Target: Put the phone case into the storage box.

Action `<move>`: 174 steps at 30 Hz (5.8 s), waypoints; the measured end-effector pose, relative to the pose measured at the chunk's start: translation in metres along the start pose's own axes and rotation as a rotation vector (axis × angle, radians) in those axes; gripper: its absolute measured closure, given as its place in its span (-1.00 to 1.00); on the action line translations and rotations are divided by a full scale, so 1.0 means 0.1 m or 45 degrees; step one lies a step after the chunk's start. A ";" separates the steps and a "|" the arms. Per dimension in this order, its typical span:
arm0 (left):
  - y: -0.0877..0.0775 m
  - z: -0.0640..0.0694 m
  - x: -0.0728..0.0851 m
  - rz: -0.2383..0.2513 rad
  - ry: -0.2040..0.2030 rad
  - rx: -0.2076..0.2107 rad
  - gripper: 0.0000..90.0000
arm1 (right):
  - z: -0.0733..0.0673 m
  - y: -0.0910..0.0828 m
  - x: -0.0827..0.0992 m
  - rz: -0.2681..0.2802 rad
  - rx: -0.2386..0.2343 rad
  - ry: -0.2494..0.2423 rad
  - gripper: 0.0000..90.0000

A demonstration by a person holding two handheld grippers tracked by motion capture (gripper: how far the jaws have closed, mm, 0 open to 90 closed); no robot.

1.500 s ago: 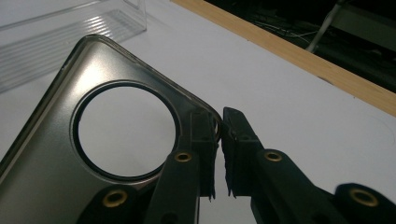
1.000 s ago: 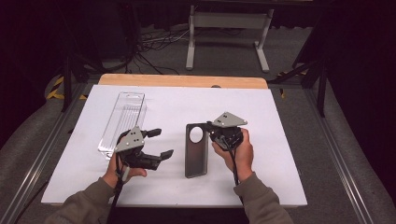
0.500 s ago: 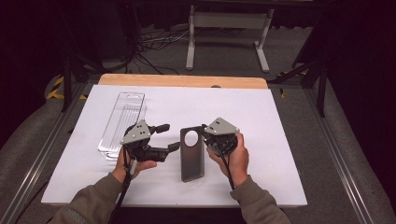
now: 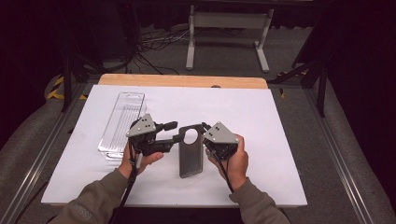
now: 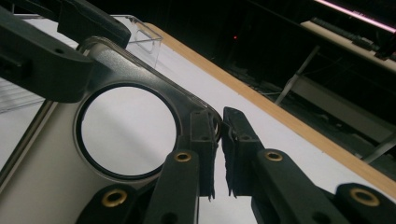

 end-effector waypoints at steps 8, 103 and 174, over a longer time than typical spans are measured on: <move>0.01 0.00 -0.04 -0.005 0.031 -0.009 0.44 | -0.04 -0.04 -0.03 0.038 0.077 -0.063 0.85; -0.34 -0.05 -0.11 0.025 0.124 -0.156 0.78 | 0.01 -0.22 0.38 0.150 -0.149 -0.048 -0.58; -1.02 -0.17 -0.39 0.175 0.173 -0.279 0.78 | 0.31 -0.60 1.02 0.046 -0.156 0.042 -0.61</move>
Point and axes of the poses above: each handheld gripper's, and its own axes: y roughly forward along the jaws, x roughly out of its underside, z roughly to its right, the point moved 1 cm from there along y, roughly forward along the jaws, and after that the axes turned 6 degrees about x, right-handed, at the moved point
